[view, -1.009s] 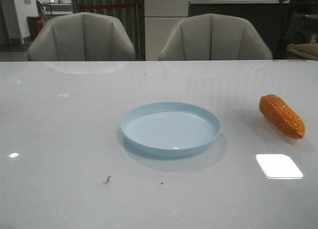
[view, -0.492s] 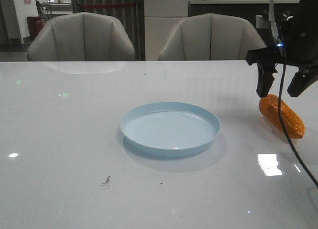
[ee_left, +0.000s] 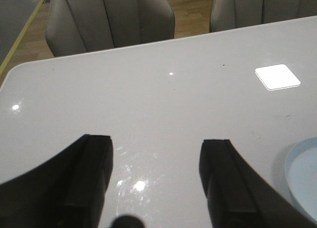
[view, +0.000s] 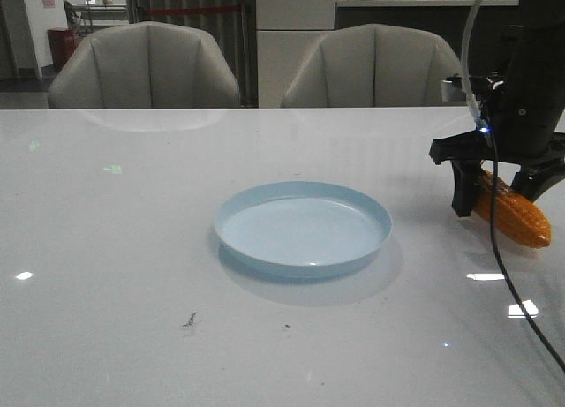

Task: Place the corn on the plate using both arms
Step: 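Lift the corn with the right gripper and carry it over the plate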

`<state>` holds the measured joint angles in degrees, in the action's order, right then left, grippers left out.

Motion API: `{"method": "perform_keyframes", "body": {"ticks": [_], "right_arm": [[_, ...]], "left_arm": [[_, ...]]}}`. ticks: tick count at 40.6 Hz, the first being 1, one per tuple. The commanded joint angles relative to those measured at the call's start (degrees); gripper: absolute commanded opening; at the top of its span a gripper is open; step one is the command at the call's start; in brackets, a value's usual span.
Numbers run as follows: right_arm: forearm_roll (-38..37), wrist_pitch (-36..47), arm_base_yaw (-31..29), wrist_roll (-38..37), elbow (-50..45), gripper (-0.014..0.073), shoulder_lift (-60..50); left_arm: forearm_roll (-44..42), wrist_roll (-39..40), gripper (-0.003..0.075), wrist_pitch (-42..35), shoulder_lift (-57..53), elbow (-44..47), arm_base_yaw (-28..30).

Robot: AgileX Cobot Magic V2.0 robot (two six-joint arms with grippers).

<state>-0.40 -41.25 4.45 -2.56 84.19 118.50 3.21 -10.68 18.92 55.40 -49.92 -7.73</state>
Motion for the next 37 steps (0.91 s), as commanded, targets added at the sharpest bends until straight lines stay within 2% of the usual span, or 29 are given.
{"method": "perform_keyframes", "body": {"ticks": [1, 3, 10, 19, 31, 37], "right_arm": [[-0.7, 2.0, 0.06, 0.87, 3.05, 0.0384, -3.57], [-0.7, 0.98, 0.44, 1.73, 4.93, 0.0346, -3.57], [-0.7, -3.11, 3.14, 3.71, 13.29, 0.0343, -3.57], [-0.7, -5.24, 11.72, 5.07, 22.14, 0.0343, -3.57], [-0.7, -6.49, 24.53, 5.14, 22.08, 0.0343, -0.59], [-0.75, -6.87, 27.45, 5.14, 22.08, 0.0346, 2.43]], "left_arm": [[0.36, -0.09, 0.0449, -5.38, -1.05, -1.61, 0.12], [0.36, -0.09, 0.0449, -5.53, -0.95, -1.61, 0.12], [0.36, -0.09, 0.0449, -5.76, -0.83, -1.61, 0.12], [0.36, -0.09, 0.0449, -6.91, -0.83, -1.61, 0.12], [0.36, -0.09, 0.0449, -7.19, -0.83, -1.61, 0.12], [0.36, -0.09, 0.0449, -7.19, -0.83, -1.61, 0.12]]}}
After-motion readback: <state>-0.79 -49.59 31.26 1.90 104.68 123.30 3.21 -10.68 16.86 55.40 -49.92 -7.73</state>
